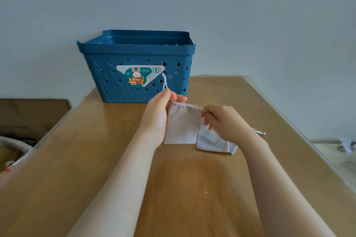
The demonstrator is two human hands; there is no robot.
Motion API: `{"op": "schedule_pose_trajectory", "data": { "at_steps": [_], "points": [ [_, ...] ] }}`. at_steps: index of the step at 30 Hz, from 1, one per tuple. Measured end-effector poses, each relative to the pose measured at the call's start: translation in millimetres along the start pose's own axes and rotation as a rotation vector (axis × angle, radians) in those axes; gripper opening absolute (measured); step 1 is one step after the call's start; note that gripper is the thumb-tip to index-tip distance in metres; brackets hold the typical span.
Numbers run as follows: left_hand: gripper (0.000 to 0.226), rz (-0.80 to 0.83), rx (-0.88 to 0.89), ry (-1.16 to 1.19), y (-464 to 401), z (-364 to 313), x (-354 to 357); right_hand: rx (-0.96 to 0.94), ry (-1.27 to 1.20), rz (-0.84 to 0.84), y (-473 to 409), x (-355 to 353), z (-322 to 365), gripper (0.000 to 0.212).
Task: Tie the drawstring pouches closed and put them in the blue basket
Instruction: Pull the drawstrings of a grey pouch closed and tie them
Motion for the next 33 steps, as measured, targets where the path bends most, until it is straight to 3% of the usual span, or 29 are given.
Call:
{"op": "schedule_pose_trajectory", "data": {
  "at_steps": [4, 7, 10, 15, 19, 22, 29, 33],
  "points": [
    [0.05, 0.011, 0.012, -0.071, 0, 2, -8, 0.014, 0.024, 0.02, 4, -2, -8, 0.022],
    [0.034, 0.027, 0.12, -0.175, 4, -9, -10, 0.042, -0.043, -0.054, 7, -19, -14, 0.03],
    [0.022, -0.03, 0.163, -0.196, 4, -16, -17, 0.046, -0.481, -0.121, 11, -32, -14, 0.034],
    [0.025, 0.09, 0.011, 0.12, 3, 0, -6, -0.004, -1.022, -0.297, 10, -37, -17, 0.041],
    [0.025, 0.095, -0.075, 0.239, 5, 9, 1, 0.186, -1.477, -0.326, 8, -18, -38, 0.046],
    [0.025, 0.053, -0.13, 0.274, 6, 16, -1, 0.251, -1.763, -0.285, 9, -8, -47, 0.037],
    [0.027, 0.012, -0.184, 0.261, 6, 28, -4, 0.368, -2.188, -0.287, 11, 15, -69, 0.047],
    [0.029, -0.009, -0.218, 0.236, 4, 41, -4, 0.452, -2.22, -0.321, 9, 29, -71, 0.043]
  ]
}}
Point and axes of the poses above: each hand's wrist, its own y-axis away from the middle knuckle, its own x-axis out of the palm, z = x × y, the point moved 10 cm from there along -y, towards the middle knuckle, and after that the axes turned 5 degrees about y, right-handed, at the moved point
